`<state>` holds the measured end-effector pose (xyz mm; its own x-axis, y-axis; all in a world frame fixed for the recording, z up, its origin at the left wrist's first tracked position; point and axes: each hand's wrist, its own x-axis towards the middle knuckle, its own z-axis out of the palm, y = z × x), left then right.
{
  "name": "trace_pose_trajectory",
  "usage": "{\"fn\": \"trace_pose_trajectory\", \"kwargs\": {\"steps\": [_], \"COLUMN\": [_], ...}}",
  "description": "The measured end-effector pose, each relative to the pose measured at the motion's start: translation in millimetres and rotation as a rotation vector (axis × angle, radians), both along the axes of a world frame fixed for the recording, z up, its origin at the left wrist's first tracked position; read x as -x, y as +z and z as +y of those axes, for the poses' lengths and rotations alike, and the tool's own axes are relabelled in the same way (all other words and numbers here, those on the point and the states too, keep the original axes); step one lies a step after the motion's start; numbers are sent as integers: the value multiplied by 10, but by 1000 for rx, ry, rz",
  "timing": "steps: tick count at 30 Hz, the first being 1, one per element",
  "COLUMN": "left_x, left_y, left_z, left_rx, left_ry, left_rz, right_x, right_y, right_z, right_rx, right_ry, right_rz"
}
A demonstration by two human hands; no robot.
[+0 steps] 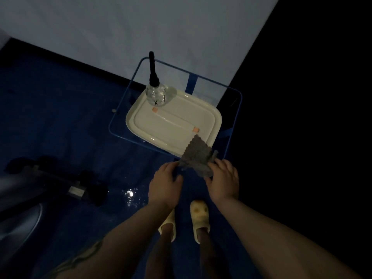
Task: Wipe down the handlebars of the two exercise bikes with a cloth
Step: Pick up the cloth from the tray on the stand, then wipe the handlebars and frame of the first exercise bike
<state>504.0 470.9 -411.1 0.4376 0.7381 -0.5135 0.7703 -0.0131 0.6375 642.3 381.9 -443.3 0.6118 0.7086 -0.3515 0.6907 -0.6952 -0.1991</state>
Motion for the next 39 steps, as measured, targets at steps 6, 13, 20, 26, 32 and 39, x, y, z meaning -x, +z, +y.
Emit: {"fn": "trace_pose_trajectory", "kwargs": {"steps": [6,13,20,26,32,39], "left_x": [52,222,783,1425,2162,3223], "left_y": [-42,458,1373,1925,2307,2565], "left_z": [-61,46,48,-106,-337,-721], "left_rx": [27,-40,-193,-356,-497,-581], "left_ry": [101,183,380,632,827,966], "left_rz": [-33,-23,-117,-147,-128,-145], "right_x": [-162,-84,138,624,1469,2696], "right_y": [-16,608,1635,2292,2634,2860], "right_z": [35,145,336,647,794,777], "right_rx": [-73,-264,-652,-844,-860,-862], "right_ry": [41,26,83,275,413,590], "right_rz": [-62,137,668,796,932,975]}}
